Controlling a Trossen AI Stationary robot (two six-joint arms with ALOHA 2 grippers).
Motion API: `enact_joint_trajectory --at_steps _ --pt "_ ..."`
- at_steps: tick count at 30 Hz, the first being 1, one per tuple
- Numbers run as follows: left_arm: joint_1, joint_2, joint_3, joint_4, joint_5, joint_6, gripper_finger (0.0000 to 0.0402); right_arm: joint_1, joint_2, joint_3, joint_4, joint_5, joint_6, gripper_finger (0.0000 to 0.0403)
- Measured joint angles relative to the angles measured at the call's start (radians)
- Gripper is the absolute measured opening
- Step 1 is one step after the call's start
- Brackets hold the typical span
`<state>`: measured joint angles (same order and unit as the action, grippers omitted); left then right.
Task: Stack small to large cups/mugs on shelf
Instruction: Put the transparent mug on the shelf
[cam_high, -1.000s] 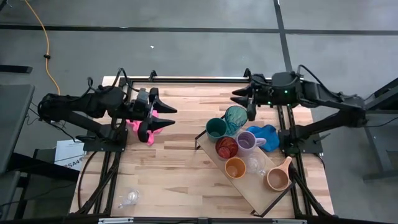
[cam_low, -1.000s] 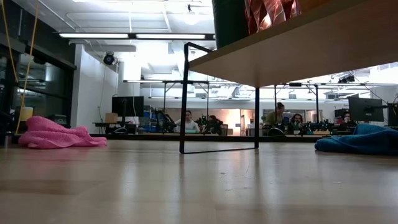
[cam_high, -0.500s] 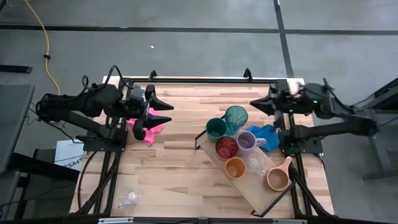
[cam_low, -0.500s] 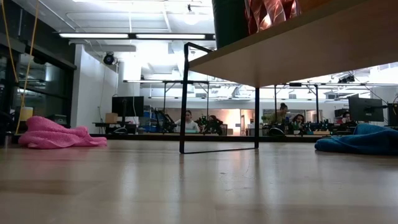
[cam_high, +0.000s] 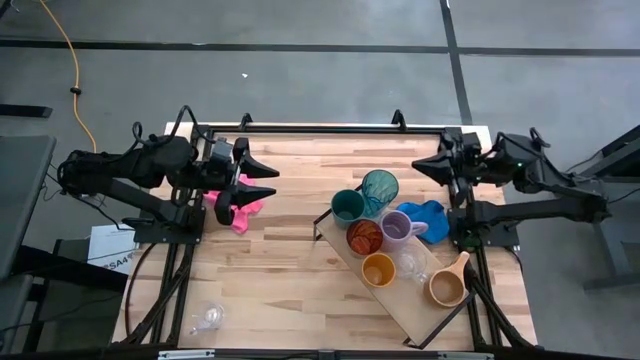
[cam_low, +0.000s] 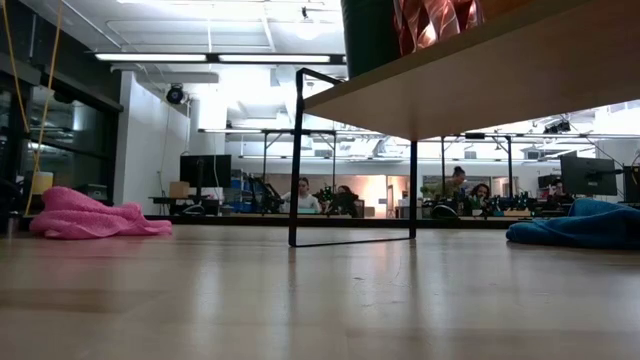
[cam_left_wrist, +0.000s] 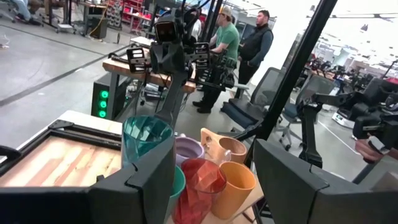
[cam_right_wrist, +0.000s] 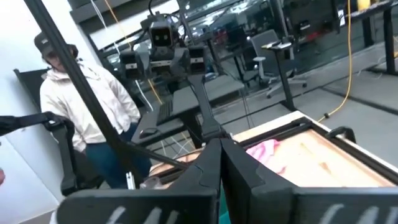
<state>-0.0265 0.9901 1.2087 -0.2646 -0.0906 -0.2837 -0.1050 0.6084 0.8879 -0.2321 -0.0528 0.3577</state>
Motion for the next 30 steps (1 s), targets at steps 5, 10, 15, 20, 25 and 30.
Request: enact_joint_trajectory --at_steps 5,10,15,20,25,30 --pt "0.000 -0.009 0.000 0.000 0.000 0.002 0.0204 0.000 0.001 0.000 -0.015 -0.003 -0.004 0.0000" --pt "0.000 -0.012 0.000 -0.003 0.000 -0.008 0.0204 0.000 0.001 0.001 -0.016 -0.004 -0.007 0.0000" --pt "0.000 0.009 0.000 -0.107 -0.008 -0.087 0.0204 0.000 0.002 0.001 -0.035 -0.004 -0.007 0.0000" --pt "-0.059 0.062 0.001 -0.297 0.043 -0.283 0.0204 0.000 0.013 0.001 -0.046 -0.004 -0.008 0.0000" --pt "-0.278 0.170 0.001 -0.499 0.052 -0.437 0.0204 0.000 0.024 0.001 -0.073 -0.004 -0.046 0.0000" --pt "-0.547 0.313 -0.001 -0.732 0.049 -0.644 0.0204 0.000 0.031 0.001 -0.082 -0.004 -0.048 0.0000"
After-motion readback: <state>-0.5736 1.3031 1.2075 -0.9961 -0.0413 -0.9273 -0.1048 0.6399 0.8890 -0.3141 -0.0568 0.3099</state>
